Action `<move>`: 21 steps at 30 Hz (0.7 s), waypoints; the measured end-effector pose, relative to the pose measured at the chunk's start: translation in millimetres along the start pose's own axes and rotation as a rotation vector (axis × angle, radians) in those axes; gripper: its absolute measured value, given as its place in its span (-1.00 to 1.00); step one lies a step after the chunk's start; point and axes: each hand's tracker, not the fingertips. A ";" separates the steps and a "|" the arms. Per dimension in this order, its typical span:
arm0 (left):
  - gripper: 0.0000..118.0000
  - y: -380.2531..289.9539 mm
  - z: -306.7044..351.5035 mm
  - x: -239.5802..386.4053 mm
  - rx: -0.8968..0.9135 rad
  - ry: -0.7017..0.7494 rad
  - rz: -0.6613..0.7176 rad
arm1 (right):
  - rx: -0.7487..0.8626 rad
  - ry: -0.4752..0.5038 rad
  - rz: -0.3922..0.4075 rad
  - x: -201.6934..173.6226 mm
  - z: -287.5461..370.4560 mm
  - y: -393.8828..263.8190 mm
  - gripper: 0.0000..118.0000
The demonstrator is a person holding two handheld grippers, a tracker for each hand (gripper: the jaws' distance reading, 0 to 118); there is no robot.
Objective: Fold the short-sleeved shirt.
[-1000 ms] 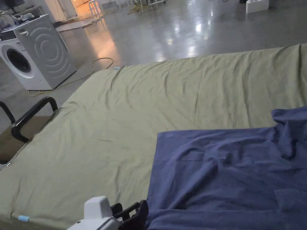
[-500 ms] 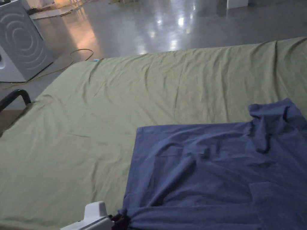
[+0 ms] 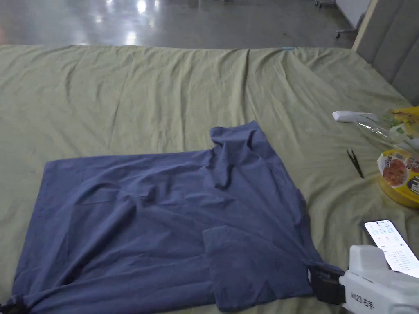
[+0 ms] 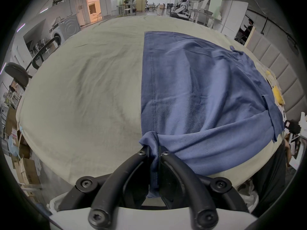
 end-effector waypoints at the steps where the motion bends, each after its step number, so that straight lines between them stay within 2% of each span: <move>1: -0.84 -1.2 0.5 -1.8 0.005 -0.007 0.010 | -0.023 -0.029 0.043 0.0 -9.9 2.5 0.36; 2: -0.84 -2.1 1.1 -3.0 0.010 -0.013 0.020 | -0.050 -0.040 0.077 -0.1 -17.8 3.9 0.33; 3: -0.84 -3.3 4.8 0.4 0.016 -0.016 0.030 | -0.060 -0.024 0.082 0.9 -22.3 4.2 0.22; 4: -0.84 -5.3 6.3 2.0 0.020 -0.023 0.042 | -0.071 0.032 0.059 2.6 -22.8 4.1 0.09; 5: -0.84 -6.7 7.4 3.5 0.026 -0.020 0.044 | -0.064 0.065 0.028 3.6 -20.2 3.5 -0.09; 7: -0.84 -6.5 9.0 9.0 0.030 -0.009 0.034 | -0.053 0.091 -0.011 0.5 -12.9 2.4 -0.64; 10: -0.88 -8.6 13.8 17.1 0.038 0.010 -0.002 | -0.014 0.049 0.025 -7.9 -4.4 0.0 -0.68; 11: -0.91 -8.2 15.7 15.1 0.049 0.011 -0.013 | -0.006 0.049 0.015 -8.5 -0.4 -0.4 -0.69; 16: -0.93 4.8 50.3 2.7 0.262 -0.045 0.061 | 0.132 0.109 -0.133 -1.3 28.1 16.2 -0.70; 18: -0.94 29.8 64.5 -3.3 0.336 -0.092 0.108 | 0.170 0.121 -0.156 1.6 32.6 37.7 -0.71; 21: -0.94 75.8 72.7 -3.1 0.426 -0.067 0.075 | 0.195 0.125 -0.164 3.0 18.2 75.9 -0.71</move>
